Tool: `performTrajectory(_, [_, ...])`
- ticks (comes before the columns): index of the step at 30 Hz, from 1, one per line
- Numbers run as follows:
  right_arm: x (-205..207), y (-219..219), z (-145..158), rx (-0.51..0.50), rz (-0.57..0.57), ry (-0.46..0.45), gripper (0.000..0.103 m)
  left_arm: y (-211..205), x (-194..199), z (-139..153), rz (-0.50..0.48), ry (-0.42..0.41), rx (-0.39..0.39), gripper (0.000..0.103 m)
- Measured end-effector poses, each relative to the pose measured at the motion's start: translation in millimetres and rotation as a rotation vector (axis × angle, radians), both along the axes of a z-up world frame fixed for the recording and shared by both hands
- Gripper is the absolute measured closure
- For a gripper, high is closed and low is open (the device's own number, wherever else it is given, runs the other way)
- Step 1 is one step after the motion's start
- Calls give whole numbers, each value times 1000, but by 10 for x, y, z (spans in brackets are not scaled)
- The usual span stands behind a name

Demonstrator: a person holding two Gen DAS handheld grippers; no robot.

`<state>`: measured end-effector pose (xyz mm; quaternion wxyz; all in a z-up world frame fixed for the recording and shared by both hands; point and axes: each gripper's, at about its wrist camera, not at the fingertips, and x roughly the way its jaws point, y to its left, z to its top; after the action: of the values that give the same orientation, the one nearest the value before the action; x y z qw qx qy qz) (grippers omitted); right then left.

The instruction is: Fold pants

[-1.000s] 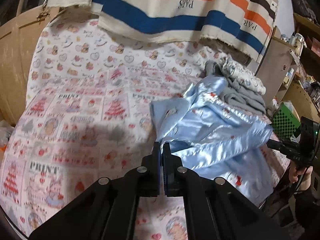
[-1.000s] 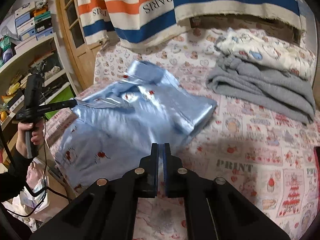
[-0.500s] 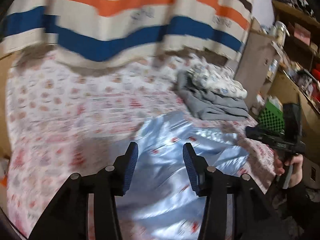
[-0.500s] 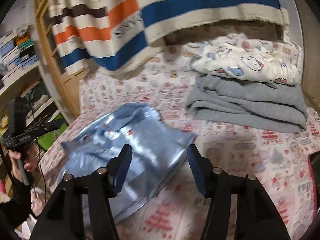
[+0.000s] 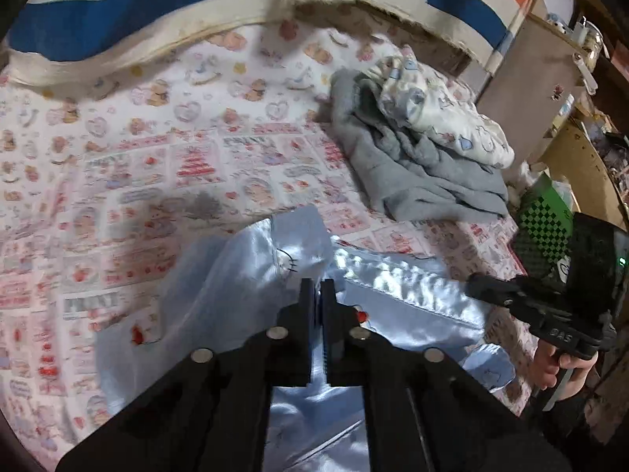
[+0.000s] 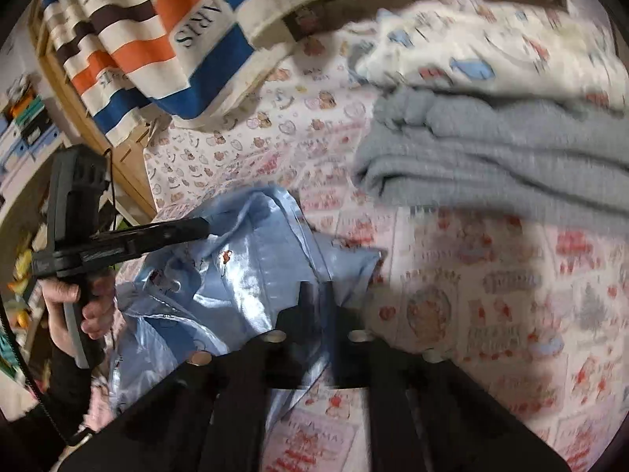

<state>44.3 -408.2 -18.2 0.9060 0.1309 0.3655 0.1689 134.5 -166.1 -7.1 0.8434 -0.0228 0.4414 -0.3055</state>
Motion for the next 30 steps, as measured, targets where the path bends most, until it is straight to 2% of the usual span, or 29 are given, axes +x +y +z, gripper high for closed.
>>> performTrajectory(2, [-81,49,94,-2,42,-63,101,169,-111,145,25,-77,1,101])
performTrajectory(4, [-174,99,167,-5,73,-100,101,376,-274,288,52,-152,37,101])
performTrajectory(8, [-427,203,243,-11,120,-130,101,845,-601,459,96,-212,62,101])
performTrajectory(11, [-648,310,232,-71,154,-149,101,1155,-864,504,151,-281,142,101])
performTrajectory(13, [-745,376,154,-86,180,-126,101,1335,-954,432,168,-265,154,101])
performTrajectory(17, [-818,447,-58,-78,201,-62,101,1556,-996,42,189,-141,128,101])
performTrajectory(21, [-866,513,-167,-81,197,-37,101,1659,-1074,-290,205,-56,72,101])
performTrajectory(26, [-1017,504,-137,-83,185,-53,101,1692,-1355,-284,162,-80,16,100])
performTrajectory(27, [-1033,488,-130,-95,178,-48,100,1671,-1401,-260,143,-90,25,95])
performTrajectory(28, [-1033,464,-115,-113,156,-48,93,1642,-1433,-233,129,-106,39,91])
performTrajectory(29, [-1025,427,-89,-123,130,-55,88,1620,-1446,-202,119,-122,48,82])
performTrajectory(30, [-1001,370,-56,-120,99,-73,71,1607,-1443,-164,113,-137,50,72])
